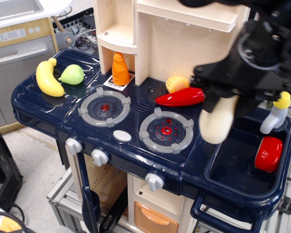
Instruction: Put detergent in sink
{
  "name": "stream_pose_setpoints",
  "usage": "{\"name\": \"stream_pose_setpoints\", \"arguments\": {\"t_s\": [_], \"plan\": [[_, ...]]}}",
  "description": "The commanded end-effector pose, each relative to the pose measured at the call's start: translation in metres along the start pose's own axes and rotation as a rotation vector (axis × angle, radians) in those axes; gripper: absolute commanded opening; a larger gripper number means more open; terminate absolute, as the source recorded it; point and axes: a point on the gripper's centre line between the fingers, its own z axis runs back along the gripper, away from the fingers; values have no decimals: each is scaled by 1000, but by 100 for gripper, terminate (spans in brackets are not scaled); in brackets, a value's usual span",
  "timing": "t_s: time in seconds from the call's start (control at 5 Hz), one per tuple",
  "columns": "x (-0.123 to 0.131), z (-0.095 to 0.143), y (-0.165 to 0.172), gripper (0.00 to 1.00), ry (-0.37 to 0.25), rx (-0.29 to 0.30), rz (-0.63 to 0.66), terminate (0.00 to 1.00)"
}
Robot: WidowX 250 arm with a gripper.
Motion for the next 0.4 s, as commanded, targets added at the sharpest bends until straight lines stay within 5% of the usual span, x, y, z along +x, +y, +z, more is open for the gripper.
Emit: {"name": "stream_pose_setpoints", "arguments": {"t_s": [0.0,0.2], "plan": [[9,2,-22,0,-85,-65,60,0],[0,-6,-25,0,-108,-101,56,100]]}}
